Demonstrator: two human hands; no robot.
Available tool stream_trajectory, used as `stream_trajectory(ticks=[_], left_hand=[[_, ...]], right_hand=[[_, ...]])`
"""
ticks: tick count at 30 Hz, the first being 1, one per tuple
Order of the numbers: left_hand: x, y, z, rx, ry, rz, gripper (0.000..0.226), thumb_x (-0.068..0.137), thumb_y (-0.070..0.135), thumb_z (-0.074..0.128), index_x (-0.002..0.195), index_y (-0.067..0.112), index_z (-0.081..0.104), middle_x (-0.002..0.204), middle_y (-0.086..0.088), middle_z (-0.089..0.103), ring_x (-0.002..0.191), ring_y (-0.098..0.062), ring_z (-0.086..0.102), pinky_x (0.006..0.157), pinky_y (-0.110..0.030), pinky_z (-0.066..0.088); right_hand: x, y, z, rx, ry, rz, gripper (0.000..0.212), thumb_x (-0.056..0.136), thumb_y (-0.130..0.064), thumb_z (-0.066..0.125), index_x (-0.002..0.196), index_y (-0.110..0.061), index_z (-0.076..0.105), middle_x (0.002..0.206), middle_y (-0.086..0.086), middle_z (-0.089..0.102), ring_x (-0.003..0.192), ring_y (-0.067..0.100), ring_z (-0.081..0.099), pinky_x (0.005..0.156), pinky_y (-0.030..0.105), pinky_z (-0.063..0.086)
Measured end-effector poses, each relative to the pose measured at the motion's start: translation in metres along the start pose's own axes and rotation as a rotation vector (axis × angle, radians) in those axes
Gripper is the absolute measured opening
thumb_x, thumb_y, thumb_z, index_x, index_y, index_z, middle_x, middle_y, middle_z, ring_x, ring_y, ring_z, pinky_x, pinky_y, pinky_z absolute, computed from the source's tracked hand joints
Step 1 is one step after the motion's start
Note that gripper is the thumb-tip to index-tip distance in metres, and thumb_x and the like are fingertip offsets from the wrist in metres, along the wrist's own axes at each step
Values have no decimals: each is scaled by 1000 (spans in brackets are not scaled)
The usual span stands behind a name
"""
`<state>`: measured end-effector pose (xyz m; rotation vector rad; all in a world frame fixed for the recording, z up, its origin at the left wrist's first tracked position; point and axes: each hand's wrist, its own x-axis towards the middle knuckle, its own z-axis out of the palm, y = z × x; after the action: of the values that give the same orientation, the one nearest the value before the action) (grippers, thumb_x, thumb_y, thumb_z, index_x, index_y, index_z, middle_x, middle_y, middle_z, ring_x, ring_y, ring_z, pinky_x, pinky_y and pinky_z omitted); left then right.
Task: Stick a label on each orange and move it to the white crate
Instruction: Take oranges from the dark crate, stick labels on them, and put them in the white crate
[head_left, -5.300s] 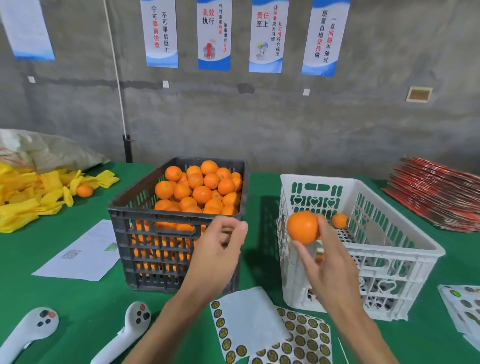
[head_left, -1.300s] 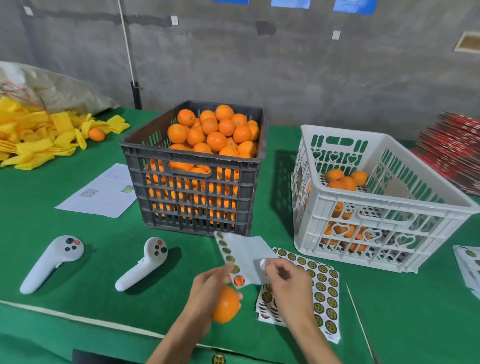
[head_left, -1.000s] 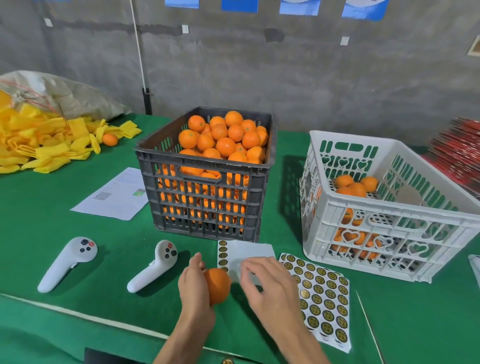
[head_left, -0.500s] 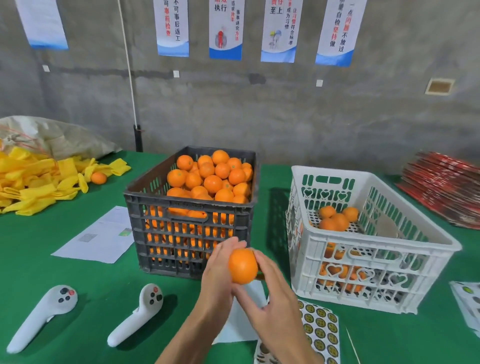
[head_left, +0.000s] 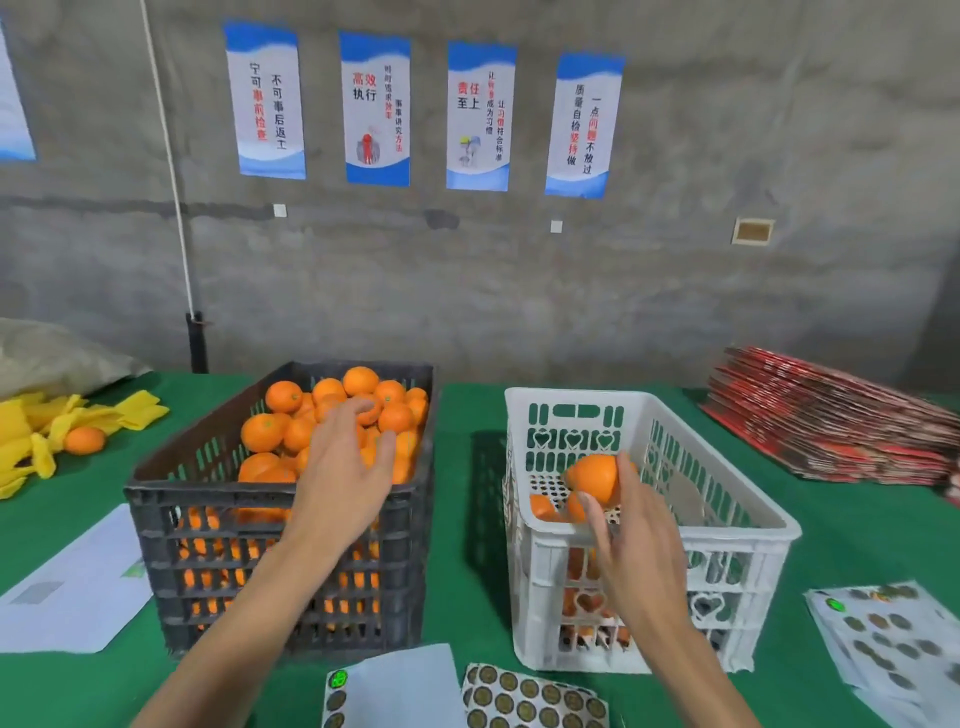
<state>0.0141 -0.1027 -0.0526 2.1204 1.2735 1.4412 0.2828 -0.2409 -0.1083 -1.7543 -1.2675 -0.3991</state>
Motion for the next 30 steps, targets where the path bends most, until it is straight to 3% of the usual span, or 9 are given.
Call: stream_trajectory(ticks=[5,7,10,15,18,20,24,26,30], left_hand=[[58,-70,-35,356,-98,-190,49,96,20,67,143,9,56,139,-21,59,130,-41,54,103,-50,46],[78,-89,-48,448,-217,-287,52,92,22,71,142,14,59,138,-21,61,129,-40,56,102,-45,47],[94,-111,-53,533,-441,-421,60,87,29,80,142,19,59,141,-16,61,128,-33,59,102,-37,49],[110,-137,-54,730,-739,-613,47,92,34,70,134,14,65,138,-11,65,126,-32,62,110,-49,49],[114,-141,-54,884,-861,-625,58,94,41,67,147,19,55,151,-9,54,138,-34,52,113,-50,43],[116,-140,-53,946,-869,-618,62,96,40,65,153,20,49,158,-7,46,143,-33,46,114,-47,41],[117,-139,-55,1017,-814,-648,56,95,31,67,147,15,55,156,-6,49,141,-31,50,109,-42,46],[116,-141,-54,971,-793,-639,55,93,28,69,145,13,57,153,-8,52,137,-32,54,109,-45,47],[107,-146,-52,849,-507,-562,50,91,15,65,138,3,54,143,-21,57,128,-40,59,102,-49,52]], right_hand=[[6,6,7,14,-42,-41,53,100,-52,49,141,-18,49,121,3,69,107,22,67,98,47,55],[4,2,17,11,-107,-51,57,100,-55,50,142,-17,50,132,5,66,113,23,66,102,46,52],[-1,-12,33,23,-98,-93,55,98,-42,61,144,-12,53,132,4,65,119,25,61,103,40,47],[-7,-33,58,124,-71,-149,46,101,-36,57,140,-12,57,129,2,66,118,22,58,98,35,45],[-8,-38,67,135,-67,-156,46,102,-35,55,140,-10,58,130,3,66,117,22,60,98,37,48],[-9,-39,70,122,-67,-171,49,97,-35,55,139,-10,59,131,3,67,119,21,59,102,34,43],[-11,-40,71,95,-88,-192,45,99,-32,55,139,-11,59,136,1,65,126,18,57,111,22,26],[-13,-42,70,136,-95,-172,42,102,-30,55,141,-13,59,137,-2,63,128,13,54,111,22,27],[-21,-44,66,243,-91,-144,40,103,-30,54,141,-17,58,137,-10,59,128,-1,45,111,24,32]])
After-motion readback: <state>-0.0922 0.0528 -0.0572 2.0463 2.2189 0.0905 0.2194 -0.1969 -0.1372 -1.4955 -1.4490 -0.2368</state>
